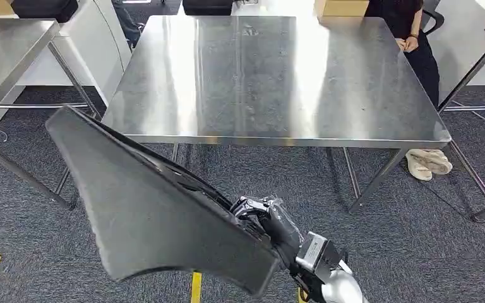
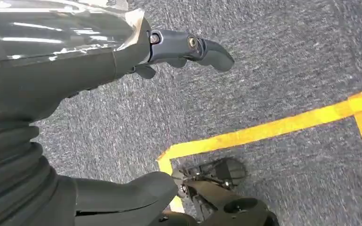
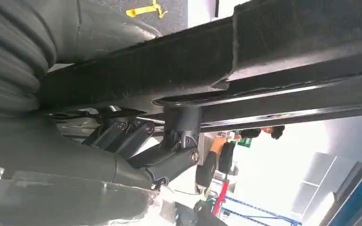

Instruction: Take the parts from the cabinet and place them on the table.

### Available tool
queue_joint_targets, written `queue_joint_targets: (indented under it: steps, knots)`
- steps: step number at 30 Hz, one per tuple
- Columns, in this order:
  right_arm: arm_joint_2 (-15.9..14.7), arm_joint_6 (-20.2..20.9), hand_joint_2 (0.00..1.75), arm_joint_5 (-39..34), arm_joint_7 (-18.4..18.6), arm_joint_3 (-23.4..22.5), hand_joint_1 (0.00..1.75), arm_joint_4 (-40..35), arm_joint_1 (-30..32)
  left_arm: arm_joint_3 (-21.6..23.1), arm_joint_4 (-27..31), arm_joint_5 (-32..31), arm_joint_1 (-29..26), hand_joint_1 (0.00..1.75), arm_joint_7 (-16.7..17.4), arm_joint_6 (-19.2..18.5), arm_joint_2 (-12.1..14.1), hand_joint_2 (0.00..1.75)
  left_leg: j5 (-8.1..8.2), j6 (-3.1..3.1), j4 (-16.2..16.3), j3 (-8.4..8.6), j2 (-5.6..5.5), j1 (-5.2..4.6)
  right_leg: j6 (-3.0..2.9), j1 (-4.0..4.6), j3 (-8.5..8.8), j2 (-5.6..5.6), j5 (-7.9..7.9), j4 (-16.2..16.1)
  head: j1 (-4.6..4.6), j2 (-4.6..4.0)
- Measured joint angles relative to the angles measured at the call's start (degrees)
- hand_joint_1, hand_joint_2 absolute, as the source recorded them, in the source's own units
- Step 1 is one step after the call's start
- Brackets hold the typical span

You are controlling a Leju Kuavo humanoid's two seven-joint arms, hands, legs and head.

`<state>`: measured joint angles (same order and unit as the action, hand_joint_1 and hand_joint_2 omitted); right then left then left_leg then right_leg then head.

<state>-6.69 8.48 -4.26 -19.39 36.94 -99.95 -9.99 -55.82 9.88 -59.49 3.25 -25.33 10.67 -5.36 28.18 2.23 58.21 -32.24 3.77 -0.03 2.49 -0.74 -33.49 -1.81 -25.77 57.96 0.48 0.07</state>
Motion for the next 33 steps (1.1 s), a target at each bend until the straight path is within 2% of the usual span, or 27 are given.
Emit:
queue_joint_targets:
  steps: [2,3,4,5,6,8,9,10,11,13,14,15,16,17,19,21,22,24,25,26,27,28,29,30,31,32,33]
  knots:
    - [0.0,0.0,1.75,0.07,0.0,0.0,1.71,-0.02,0.04,0.0,0.0,0.0,0.0,0.0,0.28,0.5,-0.15,1.75,0.3,0.35,-0.62,-0.41,-0.08,-0.18,0.31,-0.12,0.51,-0.07,0.39,0.09,-0.04,0.0]
    - [-0.04,-0.02,1.75,0.2,-0.02,0.0,1.71,-0.02,0.19,0.0,0.0,-0.02,-0.02,0.0,0.31,0.72,-0.28,1.75,0.48,0.61,-1.02,-0.09,-0.3,-0.09,1.22,-0.15,0.44,-0.04,1.12,1.05,-0.02,0.0]
    - [-0.04,-0.13,1.75,0.35,-0.11,0.0,1.71,-0.07,0.18,0.0,0.0,-0.04,-0.01,0.0,0.3,0.81,-0.48,1.75,0.39,0.93,-1.31,1.01,-0.61,0.26,1.19,-0.01,0.28,-0.09,0.83,1.32,-0.02,0.0]
    - [-0.09,-0.15,1.75,0.59,-0.11,0.0,1.71,-0.13,0.2,0.0,0.0,-0.09,-0.04,0.0,0.22,0.81,-0.68,1.75,0.44,1.11,-1.54,1.52,-0.58,0.51,0.82,-0.08,-0.26,0.4,-0.19,2.41,0.15,0.0]
    - [-0.15,-0.2,1.75,0.66,-0.24,0.02,1.71,-0.31,0.29,0.0,0.0,-0.09,-0.04,0.0,0.17,0.83,-0.74,1.75,0.5,1.21,-1.54,1.84,-0.63,0.62,0.65,-0.13,-1.56,0.91,-1.57,4.99,0.35,0.0]
    - [-0.39,-0.26,1.75,0.94,-0.26,0.11,1.71,-0.48,0.83,0.0,0.0,-0.09,-0.07,0.0,0.2,0.89,-0.9,1.75,0.71,1.16,-1.51,2.14,-0.82,0.66,0.55,-0.22,-6.52,1.36,-4.89,13.84,0.46,0.0]
    - [-0.55,-0.26,1.75,1.07,-0.26,0.18,1.71,-0.48,1.19,0.0,0.0,-0.05,-0.19,0.0,0.31,0.9,-1.01,1.75,0.93,0.98,-1.49,2.34,-0.91,0.66,0.65,-0.24,-8.81,1.44,-5.92,17.47,0.48,0.0]
    - [-0.66,-0.26,1.75,1.11,-0.26,0.26,1.71,-0.48,1.47,-0.02,0.0,0.02,-0.31,0.0,0.33,0.9,-1.07,1.75,1.2,0.78,-1.48,2.67,-0.96,0.71,1.07,-0.31,-9.91,1.45,-5.73,18.32,0.46,0.0]
    - [-0.7,-0.26,1.75,1.11,-0.26,0.33,1.71,-0.48,1.51,-0.02,0.0,0.06,-0.39,0.0,0.33,0.9,-1.18,1.75,1.49,0.51,-1.47,3.07,-1.0,0.82,1.57,-0.42,-9.6,1.44,-4.71,16.82,0.46,0.0]
    - [-0.7,-0.28,1.75,1.11,-0.26,0.52,1.71,-0.48,1.42,-0.02,-0.02,0.09,-0.45,0.0,0.13,0.89,-1.4,1.75,2.59,-0.26,-1.42,4.53,-1.03,1.28,3.34,-0.87,-5.62,1.29,0.13,6.96,0.46,0.0]
    - [-0.7,-0.28,1.75,1.14,-0.24,0.59,1.71,-0.48,1.46,-0.02,-0.02,0.11,-0.46,0.0,0.04,0.89,-1.44,1.75,3.29,-0.77,-1.42,5.01,-1.0,1.35,4.13,-1.15,-3.62,0.69,2.87,1.84,0.63,0.0]
    - [-0.72,-0.28,1.75,1.16,-0.2,0.68,1.71,-0.42,1.45,-0.02,-0.02,0.22,-0.45,0.0,0.02,0.98,-1.33,1.75,3.93,-1.27,-1.15,5.95,-0.94,1.26,3.26,-0.8,-3.78,0.1,2.13,1.01,0.76,0.0]
    - [-0.72,-0.28,1.75,1.14,-0.07,0.79,1.71,-0.48,1.38,-0.02,-0.02,0.28,-0.37,0.0,-0.05,1.11,-1.38,1.75,4.21,-1.72,-1.36,5.92,-0.86,1.13,1.17,-0.35,-3.03,0.26,1.02,1.0,0.79,0.0]
    - [-0.72,-0.28,1.75,1.14,-0.02,0.79,1.71,-0.5,1.46,-0.02,-0.02,0.39,-0.3,0.0,-0.04,1.18,-1.38,1.75,4.58,-2.27,-1.63,6.25,-0.68,1.12,0.28,-0.18,-2.87,0.75,1.3,1.13,0.55,0.0]
    - [-0.68,-0.28,1.75,1.09,0.04,0.76,1.71,-0.55,1.21,-0.04,-0.02,0.59,-0.13,0.0,-0.07,1.44,-1.4,1.75,3.64,-2.92,0.14,6.35,-0.73,1.59,-0.9,-0.42,-1.84,1.51,0.53,1.05,0.5,0.0]
    - [-0.52,-0.28,1.75,1.09,0.04,0.79,1.71,-0.68,0.98,-0.02,-0.02,0.63,0.08,0.0,-0.15,1.49,-1.44,1.75,1.61,-3.06,7.67,1.52,-2.6,1.86,-2.13,-0.68,-0.56,1.66,-0.4,0.66,0.33,0.0]
    - [-0.39,-0.28,1.75,1.07,0.04,0.79,1.71,-0.68,0.77,-0.02,-0.02,0.7,0.03,0.0,-0.18,1.49,-1.49,1.75,2.16,-3.09,11.87,-1.6,-3.14,1.81,-2.72,-0.61,0.06,1.78,-1.01,0.64,0.11,0.0]
    - [-0.28,-0.2,1.75,1.07,0.07,0.81,1.71,-0.66,0.78,-0.04,-0.02,0.79,-0.45,0.0,-0.18,1.48,-1.49,1.75,7.02,-3.27,17.15,-7.17,-3.42,1.76,-2.99,-0.37,1.6,2.55,-2.41,0.63,-0.02,0.0]
    - [-0.26,-0.15,1.75,1.07,0.09,0.83,1.71,-0.63,0.77,-0.04,-0.04,0.81,-0.64,0.0,-0.18,1.49,-1.49,1.75,9.09,-3.16,17.36,-8.98,-3.44,1.72,-3.03,-0.22,2.56,2.96,-3.14,0.63,-0.07,0.0]
    - [-0.24,-0.13,1.75,1.07,0.09,0.83,1.71,-0.61,0.76,-0.07,-0.04,0.85,-0.7,0.0,-0.18,1.48,-1.49,1.75,9.9,-2.95,16.37,-9.99,-3.47,1.67,-3.05,-0.11,3.57,3.24,-3.92,0.63,-0.06,0.0]
    - [-0.22,-0.11,1.75,1.07,0.09,0.83,1.71,-0.61,0.75,-0.07,-0.04,0.87,-0.7,0.0,-0.18,1.49,-1.44,1.75,9.31,-2.65,13.89,-10.23,-3.56,1.53,-3.03,0.04,4.79,3.52,-4.81,0.6,-0.04,0.0]
    - [-0.2,-0.09,1.75,1.07,0.09,0.83,1.71,-0.61,0.75,-0.07,-0.04,0.87,-0.7,0.0,-0.18,1.48,-1.4,1.75,6.77,-2.13,10.47,-9.93,-3.68,1.29,-3.0,0.11,5.95,3.66,-5.69,0.58,-0.07,0.0]
    - [-0.15,-0.07,1.75,1.07,0.09,0.85,1.71,-0.61,0.74,-0.07,-0.04,0.87,-0.73,0.0,-0.18,1.49,-1.35,1.75,1.54,-1.33,6.28,-9.42,-3.84,0.94,-2.93,0.26,6.94,3.72,-6.61,0.52,-0.07,0.0]
    - [-0.13,-0.09,1.75,1.05,0.09,0.85,1.71,-0.55,0.69,-0.09,-0.04,0.87,-0.89,0.0,-0.18,1.49,-1.16,1.75,-5.03,-0.41,2.98,-9.53,-4.27,0.3,-2.74,0.23,7.45,3.91,-7.42,0.56,-0.04,0.0]
    - [-0.04,-0.02,1.75,1.01,0.11,0.94,1.71,-0.39,0.67,-0.09,-0.09,0.9,-1.06,0.0,-0.18,1.44,-1.14,1.75,-3.04,-0.02,3.8,-9.45,-5.49,-0.07,-2.18,0.66,8.23,4.74,-8.25,0.49,-0.09,0.0]
    - [0.09,-0.04,1.75,1.05,0.2,1.0,1.71,-0.39,0.51,-0.09,-0.04,0.9,-1.2,0.0,-0.18,1.49,-1.09,1.75,-2.85,0.04,3.57,-8.58,-5.86,-0.13,-2.08,0.74,8.32,4.53,-9.17,0.22,0.02,0.0]
    - [0.11,-0.07,1.75,1.05,0.31,1.07,1.71,-0.42,0.6,-0.11,-0.07,0.92,-1.23,0.0,-0.2,1.49,-1.14,1.75,-3.11,0.21,2.84,-7.72,-5.73,-0.1,-1.51,0.95,10.02,4.74,-8.62,0.66,-0.07,0.0]
